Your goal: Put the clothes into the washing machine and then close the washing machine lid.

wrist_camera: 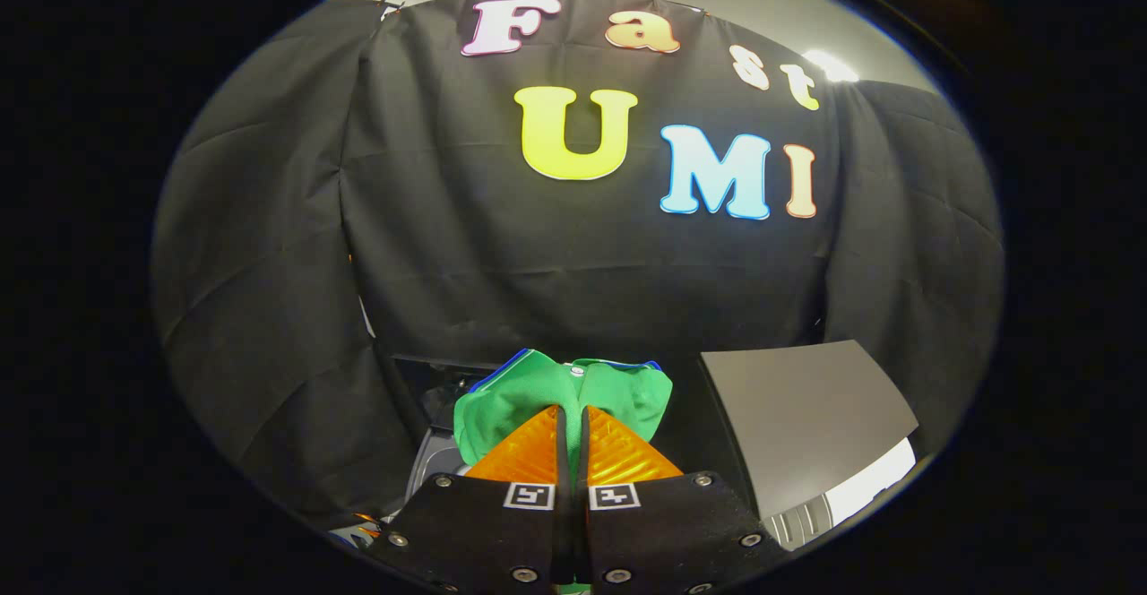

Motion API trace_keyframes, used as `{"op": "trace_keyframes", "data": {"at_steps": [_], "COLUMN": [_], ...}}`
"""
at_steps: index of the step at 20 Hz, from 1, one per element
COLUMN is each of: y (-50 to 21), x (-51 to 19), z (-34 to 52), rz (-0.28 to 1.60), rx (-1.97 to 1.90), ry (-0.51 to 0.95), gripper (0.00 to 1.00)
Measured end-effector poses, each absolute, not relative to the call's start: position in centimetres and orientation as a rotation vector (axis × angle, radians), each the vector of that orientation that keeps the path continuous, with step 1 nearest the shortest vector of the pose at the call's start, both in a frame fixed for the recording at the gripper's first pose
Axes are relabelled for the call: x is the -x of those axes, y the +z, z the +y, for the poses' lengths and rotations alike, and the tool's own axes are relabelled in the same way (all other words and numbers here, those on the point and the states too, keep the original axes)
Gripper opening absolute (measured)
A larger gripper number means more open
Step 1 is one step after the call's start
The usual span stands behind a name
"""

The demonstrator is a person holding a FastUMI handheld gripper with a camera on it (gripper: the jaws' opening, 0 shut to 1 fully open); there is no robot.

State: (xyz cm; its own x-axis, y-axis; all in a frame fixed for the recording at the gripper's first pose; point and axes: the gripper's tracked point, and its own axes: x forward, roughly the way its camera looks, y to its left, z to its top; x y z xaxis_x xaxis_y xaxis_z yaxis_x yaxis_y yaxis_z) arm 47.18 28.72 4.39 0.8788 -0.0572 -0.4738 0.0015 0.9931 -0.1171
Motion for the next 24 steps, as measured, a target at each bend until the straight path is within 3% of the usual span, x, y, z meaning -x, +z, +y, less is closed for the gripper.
{"op": "trace_keyframes", "data": {"at_steps": [24], "y": [-15.5], "x": [-50.3], "z": [33.0], "rz": [0.764], "rx": [0.126], "ry": [-0.017], "gripper": [0.0]}}
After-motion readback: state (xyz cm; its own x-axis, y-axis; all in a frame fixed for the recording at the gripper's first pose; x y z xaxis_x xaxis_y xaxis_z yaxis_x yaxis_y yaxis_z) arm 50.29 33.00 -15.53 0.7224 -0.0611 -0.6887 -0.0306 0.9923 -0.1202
